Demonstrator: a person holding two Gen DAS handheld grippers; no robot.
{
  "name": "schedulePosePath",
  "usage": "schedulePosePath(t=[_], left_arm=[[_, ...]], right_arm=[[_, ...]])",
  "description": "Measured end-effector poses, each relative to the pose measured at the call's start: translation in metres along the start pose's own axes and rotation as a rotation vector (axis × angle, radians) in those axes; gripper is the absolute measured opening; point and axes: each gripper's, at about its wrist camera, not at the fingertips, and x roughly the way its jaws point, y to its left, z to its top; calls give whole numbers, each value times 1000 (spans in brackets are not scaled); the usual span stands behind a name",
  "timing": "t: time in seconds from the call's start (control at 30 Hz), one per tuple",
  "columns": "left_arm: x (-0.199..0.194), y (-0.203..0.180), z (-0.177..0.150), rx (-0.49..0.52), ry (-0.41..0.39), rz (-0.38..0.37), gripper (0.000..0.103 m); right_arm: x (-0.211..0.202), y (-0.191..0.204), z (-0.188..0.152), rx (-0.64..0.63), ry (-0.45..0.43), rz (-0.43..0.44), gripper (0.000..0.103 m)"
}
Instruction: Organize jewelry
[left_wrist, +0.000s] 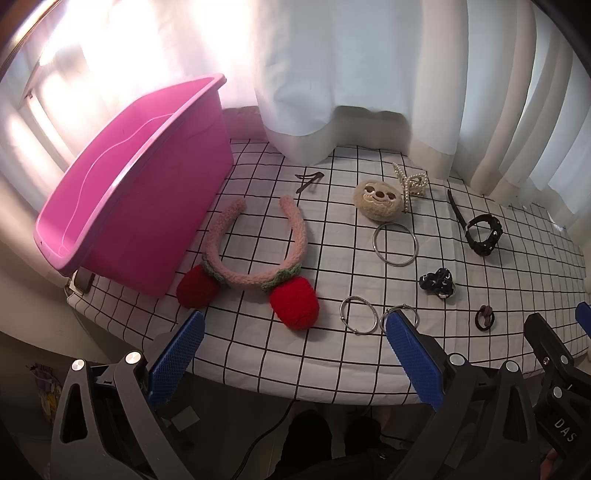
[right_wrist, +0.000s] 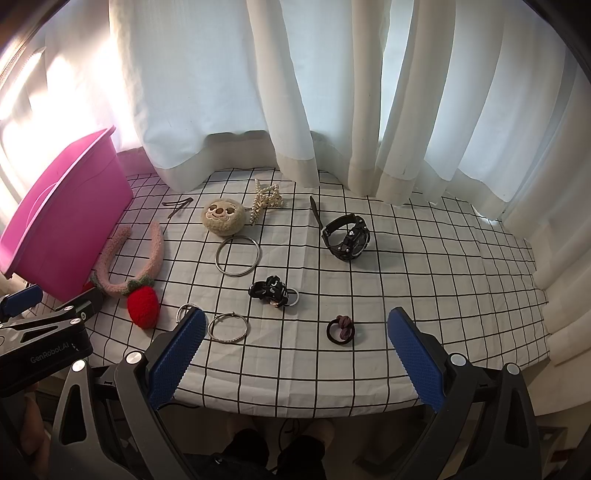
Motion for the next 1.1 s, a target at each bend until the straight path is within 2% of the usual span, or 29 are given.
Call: schedulePosePath(t=[0.33,0.53,0.7,0.8,0.93,1.0,1.1], left_arm=[[14,-4,-12,17,31,-12,97],[40,-2,-26,1,119,-64,97],[62,0,-40,2,156,-38,97],[73,7,-48,-27,141,-47,97],[81,15,-56,-67,81,-56,96],[84,13,-58,-49,59,-40,96],[95,4,-57,-13,68,-37,96]], right_arm=[[10,-9,-10,17,23,-9,94],[29,-29,-27,27,62,-12,94],[52,-47,-42,37,90,-16,94],[67,-60,-48,54,103,-24,94],[85,-67,-54,36,104,-24,94],[94,-67,-56,14,110,-22,94],[108,-67,-61,-8,126,-7,94]])
